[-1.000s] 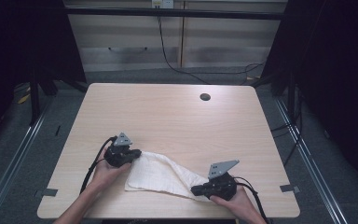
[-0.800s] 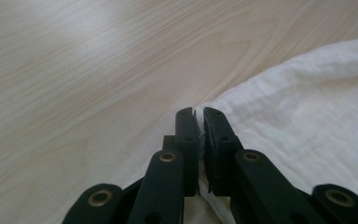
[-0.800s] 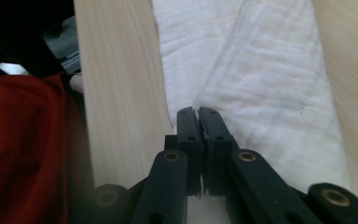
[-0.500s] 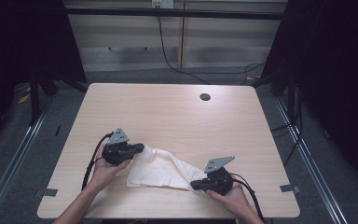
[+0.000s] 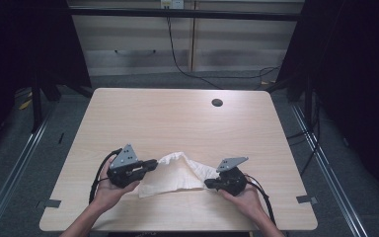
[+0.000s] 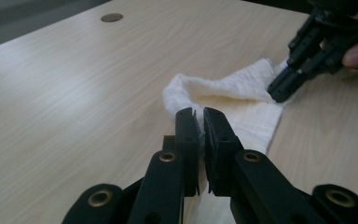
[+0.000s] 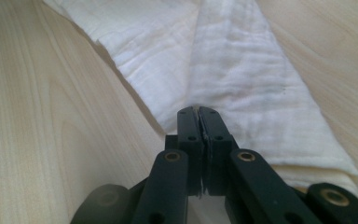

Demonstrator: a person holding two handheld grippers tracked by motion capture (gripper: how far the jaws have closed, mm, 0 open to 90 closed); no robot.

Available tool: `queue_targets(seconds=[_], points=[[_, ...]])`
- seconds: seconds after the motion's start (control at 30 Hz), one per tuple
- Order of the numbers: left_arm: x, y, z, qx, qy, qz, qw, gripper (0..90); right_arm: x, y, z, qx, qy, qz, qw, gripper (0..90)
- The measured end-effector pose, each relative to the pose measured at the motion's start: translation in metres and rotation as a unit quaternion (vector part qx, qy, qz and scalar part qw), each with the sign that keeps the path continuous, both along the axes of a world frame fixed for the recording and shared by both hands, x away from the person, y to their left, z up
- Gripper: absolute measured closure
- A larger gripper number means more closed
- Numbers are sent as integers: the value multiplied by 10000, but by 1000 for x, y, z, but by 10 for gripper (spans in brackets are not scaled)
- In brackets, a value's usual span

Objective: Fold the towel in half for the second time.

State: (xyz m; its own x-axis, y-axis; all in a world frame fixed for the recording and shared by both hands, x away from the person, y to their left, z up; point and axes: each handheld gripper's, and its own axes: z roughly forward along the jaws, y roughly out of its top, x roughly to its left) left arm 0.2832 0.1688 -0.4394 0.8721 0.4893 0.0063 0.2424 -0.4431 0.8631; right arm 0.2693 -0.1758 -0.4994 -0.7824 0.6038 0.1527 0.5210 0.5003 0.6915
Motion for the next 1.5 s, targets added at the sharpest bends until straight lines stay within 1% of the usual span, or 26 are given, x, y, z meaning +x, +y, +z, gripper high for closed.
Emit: queue_targets(seconds=[0.1,0.2,0.23,0.27,0.3,0.33,0.43,0.57,0.6,0.63,0.67,0.7,0.8,0.9,0.93,1.0,1.07,1.1,1.13,1.2,1.23,1.3,1.33,1.4,1.47,1.5], points=[[-11,1,-4,113,60,-151,9998,851,0,0,0,1,5,-13,10000,884],[-19,2,-12,310,140,-307,9989,851,0,0,0,-21,-19,-32,10000,883],[-21,2,-16,343,185,-327,9987,851,0,0,0,-13,-23,-37,10000,883],[-24,3,-22,428,288,-424,9978,851,0,0,0,-19,-37,-38,10000,884],[-24,3,-22,428,288,-424,9978,851,0,0,0,-19,-37,-38,10000,884],[-26,3,-26,419,368,-464,9974,851,0,0,0,-20,-43,-43,10000,884],[-31,3,-35,609,469,-614,9952,851,0,0,0,-28,-61,-44,10000,884],[-33,6,-48,851,605,-650,9924,850,-1,0,0,-48,-82,-57,9999,883],[-33,7,-50,911,620,-674,9916,850,-1,0,1,-110,-87,-84,9999,883],[-33,7,-53,876,684,-641,9917,850,-2,-2,2,-279,-214,-121,9993,882],[-32,6,-55,927,686,-633,9913,850,-2,-2,2,-279,-214,-121,9993,882],[-30,6,-56,875,669,-644,9918,850,-3,-4,2,-256,-204,-140,9994,882],[-29,5,-57,910,596,-600,9923,851,-5,-10,2,-270,-225,-232,9991,881],[-30,5,-57,946,554,-580,9923,850,-11,-18,3,-338,-248,-326,9986,882],[-30,5,-57,957,563,-571,9922,850,-14,-20,3,-355,-301,-375,9982,881],[-30,6,-58,939,580,-568,9923,850,-21,-26,5,-562,-358,-447,9968,882],[-31,6,-57,977,535,-538,9923,850,-27,-35,4,-530,-376,-540,9964,881],[-31,6,-58,967,538,-537,9924,850,-33,-44,4,-499,-355,-650,9960,881],[-31,7,-58,947,544,-536,9926,850,-33,-44,4,-499,-355,-650,9960,881],[-30,7,-58,949,542,-569,9924,850,-38,-52,4,-481,-348,-769,9953,881],[-30,7,-58,936,535,-568,9926,850,-39,-54,4,-399,-296,-794,9956,882],[-29,8,-59,913,540,-568,9927,851,-38,-52,5,-508,-326,-810,9949,882],[-27,8,-59,929,527,-564,9927,851,-38,-52,5,-508,-326,-810,9949,882],[-22,9,-60,907,527,-500,9932,851,-36,-52,4,-444,-309,-843,9950,882],[-15,11,-60,923,463,-426,9937,851,-33,-51,3,-375,-281,-910,9947,882],[-12,12,-61,868,479,-354,9944,851,-28,-49,2,-332,-312,-939,9945,882]])
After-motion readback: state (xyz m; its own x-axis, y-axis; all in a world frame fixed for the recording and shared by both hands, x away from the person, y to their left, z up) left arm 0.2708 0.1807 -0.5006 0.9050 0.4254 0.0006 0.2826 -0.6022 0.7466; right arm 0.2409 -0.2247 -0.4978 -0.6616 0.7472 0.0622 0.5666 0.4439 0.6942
